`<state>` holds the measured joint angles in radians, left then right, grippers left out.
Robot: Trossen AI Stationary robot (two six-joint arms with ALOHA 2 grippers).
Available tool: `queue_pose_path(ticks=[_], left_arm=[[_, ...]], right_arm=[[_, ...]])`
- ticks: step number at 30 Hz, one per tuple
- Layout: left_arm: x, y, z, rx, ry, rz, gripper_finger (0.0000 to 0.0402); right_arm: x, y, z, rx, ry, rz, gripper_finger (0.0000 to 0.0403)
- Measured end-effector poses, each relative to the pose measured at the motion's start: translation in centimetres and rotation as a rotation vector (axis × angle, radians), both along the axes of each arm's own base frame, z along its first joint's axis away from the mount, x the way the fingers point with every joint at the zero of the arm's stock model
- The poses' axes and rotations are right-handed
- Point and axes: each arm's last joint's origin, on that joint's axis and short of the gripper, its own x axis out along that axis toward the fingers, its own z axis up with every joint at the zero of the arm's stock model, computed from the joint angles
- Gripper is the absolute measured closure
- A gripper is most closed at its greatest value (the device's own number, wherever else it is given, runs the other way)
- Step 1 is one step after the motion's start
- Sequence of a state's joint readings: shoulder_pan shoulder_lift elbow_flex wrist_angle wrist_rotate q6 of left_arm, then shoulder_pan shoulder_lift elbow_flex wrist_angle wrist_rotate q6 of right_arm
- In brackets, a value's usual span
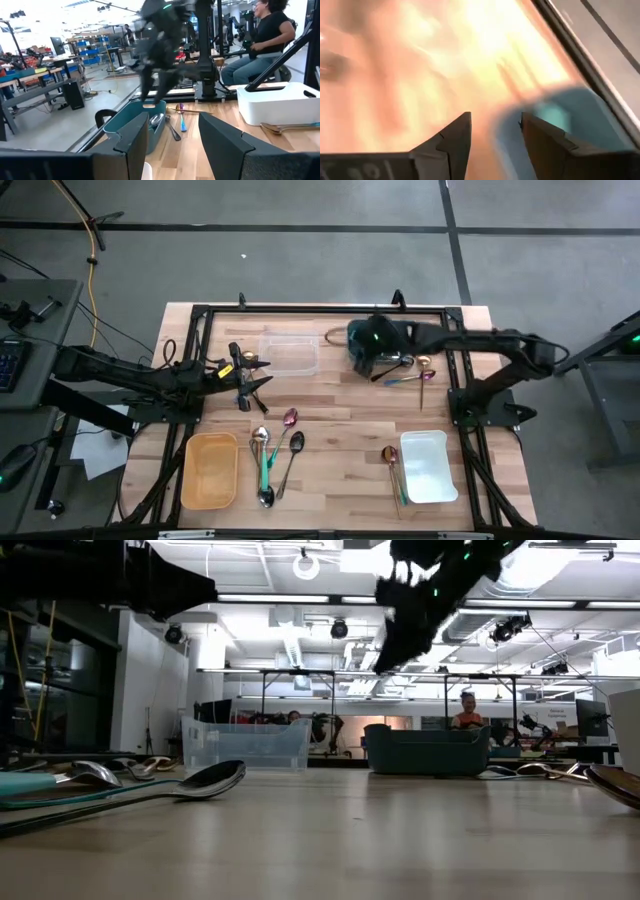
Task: Sort silverware by color (type)
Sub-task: Put the green spoon into the blue bin
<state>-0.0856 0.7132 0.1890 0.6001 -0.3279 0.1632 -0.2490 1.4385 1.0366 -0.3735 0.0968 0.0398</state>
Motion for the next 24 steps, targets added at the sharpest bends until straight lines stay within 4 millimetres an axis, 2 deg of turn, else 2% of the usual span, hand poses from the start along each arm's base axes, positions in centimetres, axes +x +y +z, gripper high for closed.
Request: queue_pose_path(ticks=[6, 11, 14, 16, 24], left_arm=[[0.0, 0.0, 0.1, -0.030, -0.018, -0.008, 0.0236], [0.0, -0.2, 0.2, -0.026, -0.027, -0.075, 0.0236], [0.1, -0.4, 0.2, -0.020, -0.030, -0.150, 0.0236], [0.1, -0.6, 0.3, -0.032, -0.036, -0.198, 0.0236], [0.1, -0.7, 0.3, -0.061, -0.044, -0.249, 0.0236]], right_arm=[[2.1, 6.8, 0.1, -0.042, -0.393, 0.273, 0.0233], [3.4, 10.6, 0.6, -0.179, -0.680, 0.420, 0.0233], [3.9, 11.5, 0.8, -0.282, -0.759, 0.430, 0.0233], [4.0, 11.6, 0.6, -0.325, -0.747, 0.417, 0.0233], [4.2, 11.1, -0.4, -0.330, -0.656, 0.303, 0.0233]])
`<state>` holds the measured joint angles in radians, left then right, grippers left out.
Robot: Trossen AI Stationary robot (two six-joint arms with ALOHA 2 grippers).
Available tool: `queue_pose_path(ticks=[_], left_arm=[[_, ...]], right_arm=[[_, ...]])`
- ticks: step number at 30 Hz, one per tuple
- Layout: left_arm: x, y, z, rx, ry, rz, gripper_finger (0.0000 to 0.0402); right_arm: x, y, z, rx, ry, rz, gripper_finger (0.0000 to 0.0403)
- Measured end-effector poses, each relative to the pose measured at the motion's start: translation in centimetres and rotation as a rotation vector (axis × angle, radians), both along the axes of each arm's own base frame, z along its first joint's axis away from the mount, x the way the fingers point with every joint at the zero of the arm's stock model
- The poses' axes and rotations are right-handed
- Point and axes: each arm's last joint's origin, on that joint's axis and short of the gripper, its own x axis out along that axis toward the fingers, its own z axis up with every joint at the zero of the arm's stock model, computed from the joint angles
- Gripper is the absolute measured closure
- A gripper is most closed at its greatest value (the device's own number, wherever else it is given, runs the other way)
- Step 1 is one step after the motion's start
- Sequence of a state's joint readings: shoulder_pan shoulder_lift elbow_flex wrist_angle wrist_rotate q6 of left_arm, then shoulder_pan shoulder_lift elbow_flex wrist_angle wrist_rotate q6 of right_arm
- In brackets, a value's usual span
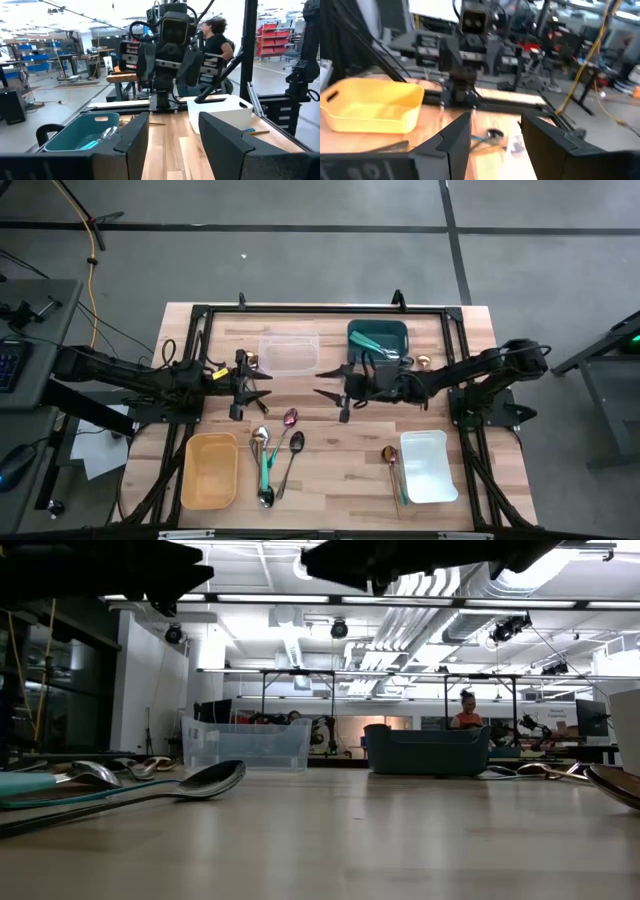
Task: Sort silverware by color (type)
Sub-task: Put the green spoon into the blue bin
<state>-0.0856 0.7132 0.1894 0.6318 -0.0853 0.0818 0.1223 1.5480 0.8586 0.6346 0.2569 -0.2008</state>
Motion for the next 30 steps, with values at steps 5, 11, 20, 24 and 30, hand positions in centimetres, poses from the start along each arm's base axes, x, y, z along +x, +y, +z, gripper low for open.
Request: queue_pose_path(ticks=[5, 11, 20, 24, 30], left_arm=[[0.0, 0.0, 0.0, -0.001, -0.002, -0.001, 0.0236], [0.0, 0.0, 0.0, -0.002, -0.002, -0.001, 0.0236], [0.6, -0.2, 0.5, -0.097, 0.059, -0.046, 0.0236], [1.9, -1.8, 1.4, -0.082, 0.180, -0.248, 0.0236], [4.2, -4.8, 2.4, -0.015, 0.421, -0.480, 0.0236]], right_arm=[[0.0, -0.2, -0.1, -0.005, 0.013, -0.036, 0.0233], [0.0, -0.3, -0.1, -0.003, 0.012, -0.040, 0.0233], [0.0, -0.3, -0.1, 0.006, 0.009, -0.042, 0.0233], [0.0, -0.5, -0.1, 0.009, 0.009, -0.048, 0.0233], [0.0, -0.7, -0.4, 0.013, 0.033, -0.056, 0.0233]])
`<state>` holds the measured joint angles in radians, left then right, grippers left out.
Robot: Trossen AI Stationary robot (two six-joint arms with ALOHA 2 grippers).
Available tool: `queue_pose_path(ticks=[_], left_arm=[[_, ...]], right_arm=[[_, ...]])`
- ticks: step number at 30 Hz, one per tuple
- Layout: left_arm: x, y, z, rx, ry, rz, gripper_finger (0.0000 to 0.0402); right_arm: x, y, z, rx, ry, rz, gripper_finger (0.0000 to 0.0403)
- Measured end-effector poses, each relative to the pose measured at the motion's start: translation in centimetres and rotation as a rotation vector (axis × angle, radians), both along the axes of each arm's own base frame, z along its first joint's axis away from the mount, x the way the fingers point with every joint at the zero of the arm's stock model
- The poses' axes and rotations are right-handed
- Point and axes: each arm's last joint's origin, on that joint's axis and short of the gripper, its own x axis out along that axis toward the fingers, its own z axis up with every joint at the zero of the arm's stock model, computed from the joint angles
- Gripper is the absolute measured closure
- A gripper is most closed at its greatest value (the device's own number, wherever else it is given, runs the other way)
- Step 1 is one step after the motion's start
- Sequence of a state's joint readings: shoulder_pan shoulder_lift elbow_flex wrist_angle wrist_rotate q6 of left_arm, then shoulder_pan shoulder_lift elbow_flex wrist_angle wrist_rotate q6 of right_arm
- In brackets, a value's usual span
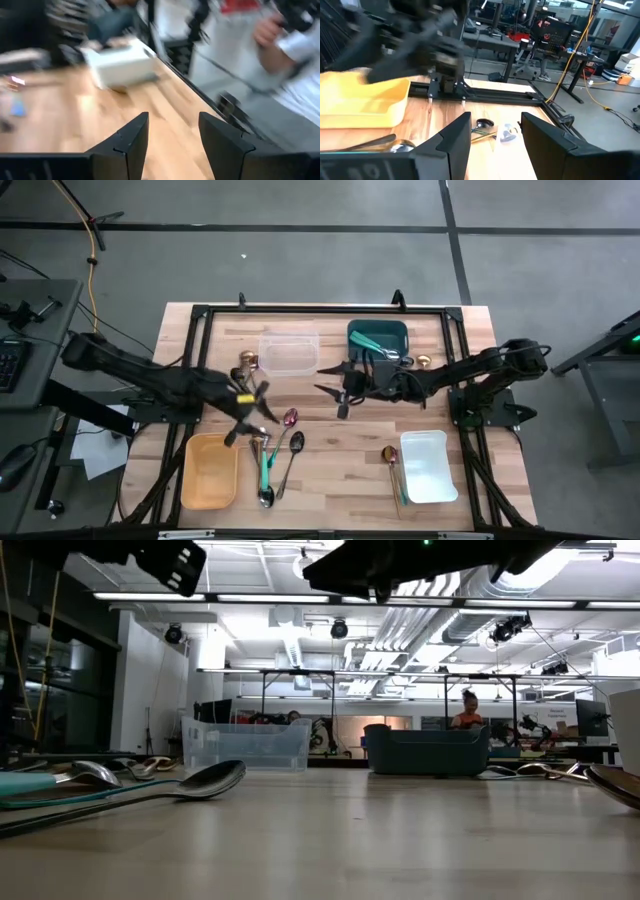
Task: Sort silverware by color (type)
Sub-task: Put the green spoon into the blue bin
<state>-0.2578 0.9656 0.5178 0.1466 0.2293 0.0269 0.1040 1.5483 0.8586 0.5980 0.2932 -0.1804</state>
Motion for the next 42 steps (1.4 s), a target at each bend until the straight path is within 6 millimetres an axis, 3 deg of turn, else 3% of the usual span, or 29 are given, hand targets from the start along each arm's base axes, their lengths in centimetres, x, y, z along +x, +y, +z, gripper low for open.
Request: queue_pose_path(ticks=[6, 12, 20, 28, 36, 42], left_arm=[[1.6, -3.1, -0.2, 0.145, 0.243, -0.140, 0.0236], [2.4, -5.2, -2.7, 0.399, 0.374, -0.239, 0.0236], [2.9, -6.6, -6.3, 0.680, 0.425, -0.349, 0.0236], [3.6, -6.9, -9.3, 0.806, 0.488, -0.421, 0.0236], [3.7, -6.9, -9.3, 0.823, 0.485, -0.416, 0.0236], [4.2, -7.0, -7.9, 0.854, 0.445, -0.359, 0.0236]], right_arm=[[0.0, 0.0, -0.2, -0.003, 0.019, -0.001, 0.0233], [0.0, 0.0, -0.2, -0.003, 0.018, 0.000, 0.0233], [0.0, 0.0, -0.2, -0.006, 0.027, 0.000, 0.0233], [0.0, 0.0, -0.3, -0.007, 0.033, 0.001, 0.0233], [0.0, 0.0, -0.3, -0.007, 0.033, 0.001, 0.0233], [0.0, 0.0, -0.3, -0.007, 0.034, 0.001, 0.0233]])
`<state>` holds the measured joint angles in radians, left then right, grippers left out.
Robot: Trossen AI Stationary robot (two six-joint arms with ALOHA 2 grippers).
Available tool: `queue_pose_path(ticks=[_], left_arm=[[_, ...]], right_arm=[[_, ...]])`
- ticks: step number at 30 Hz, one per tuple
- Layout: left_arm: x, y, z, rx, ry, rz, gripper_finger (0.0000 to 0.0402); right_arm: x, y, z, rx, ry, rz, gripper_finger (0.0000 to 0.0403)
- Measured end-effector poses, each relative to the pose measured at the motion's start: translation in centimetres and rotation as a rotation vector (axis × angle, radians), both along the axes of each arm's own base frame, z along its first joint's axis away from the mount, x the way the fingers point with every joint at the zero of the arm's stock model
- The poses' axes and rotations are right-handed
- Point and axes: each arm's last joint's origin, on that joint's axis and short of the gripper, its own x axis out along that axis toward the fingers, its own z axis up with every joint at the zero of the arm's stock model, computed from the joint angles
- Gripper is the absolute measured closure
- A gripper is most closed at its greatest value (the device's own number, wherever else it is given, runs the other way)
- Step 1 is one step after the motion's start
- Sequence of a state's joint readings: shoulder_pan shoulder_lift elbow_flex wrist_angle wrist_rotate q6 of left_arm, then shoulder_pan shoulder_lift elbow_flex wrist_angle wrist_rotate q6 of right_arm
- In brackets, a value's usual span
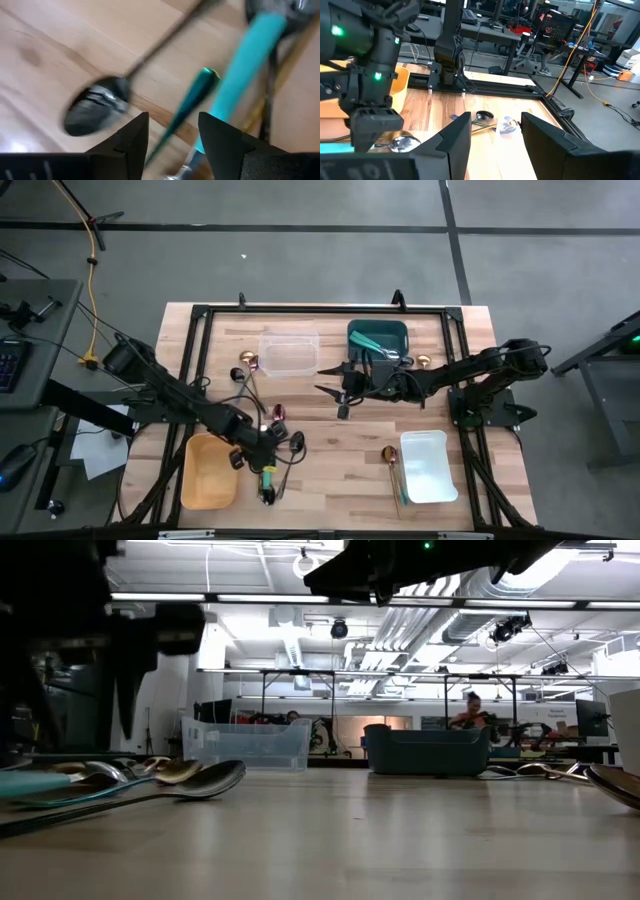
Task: Sort silverware by color (type)
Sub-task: Put the green spoon into the blue bin
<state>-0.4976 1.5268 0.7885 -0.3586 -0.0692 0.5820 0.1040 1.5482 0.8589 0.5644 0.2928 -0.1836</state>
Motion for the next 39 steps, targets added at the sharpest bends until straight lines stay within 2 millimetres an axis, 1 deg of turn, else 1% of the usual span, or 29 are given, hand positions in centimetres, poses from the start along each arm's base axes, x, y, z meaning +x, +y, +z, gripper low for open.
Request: queue_pose_path(ticks=[2, 6, 10, 16, 24, 28, 39], left_arm=[[0.2, -0.1, 0.4, -0.003, -0.005, 0.000, 0.0236], [-0.1, 0.0, 0.4, 0.015, 0.035, -0.013, 0.0236], [-0.8, 0.3, -0.4, 0.091, 0.126, -0.111, 0.0236], [-0.6, 0.2, -1.0, 0.125, 0.133, -0.193, 0.0236], [-0.1, 0.2, -1.4, 0.121, 0.127, -0.193, 0.0236], [0.1, 0.1, -1.2, 0.112, 0.091, -0.191, 0.0236], [0.3, 0.1, -1.1, 0.123, 0.063, -0.173, 0.0236]], right_arm=[[0.0, 0.0, 0.0, 0.000, 0.000, 0.000, 0.0233], [0.0, 0.0, 0.0, 0.000, 0.000, 0.000, 0.0233], [0.0, 0.0, 0.0, 0.001, 0.000, 0.000, 0.0233], [0.0, 0.0, 0.0, 0.000, 0.000, 0.001, 0.0233], [0.0, 0.0, 0.0, 0.001, 0.000, 0.001, 0.0233], [0.0, 0.0, 0.0, 0.001, 0.001, 0.000, 0.0233], [0.0, 0.0, 0.0, 0.001, 0.001, 0.000, 0.0233]])
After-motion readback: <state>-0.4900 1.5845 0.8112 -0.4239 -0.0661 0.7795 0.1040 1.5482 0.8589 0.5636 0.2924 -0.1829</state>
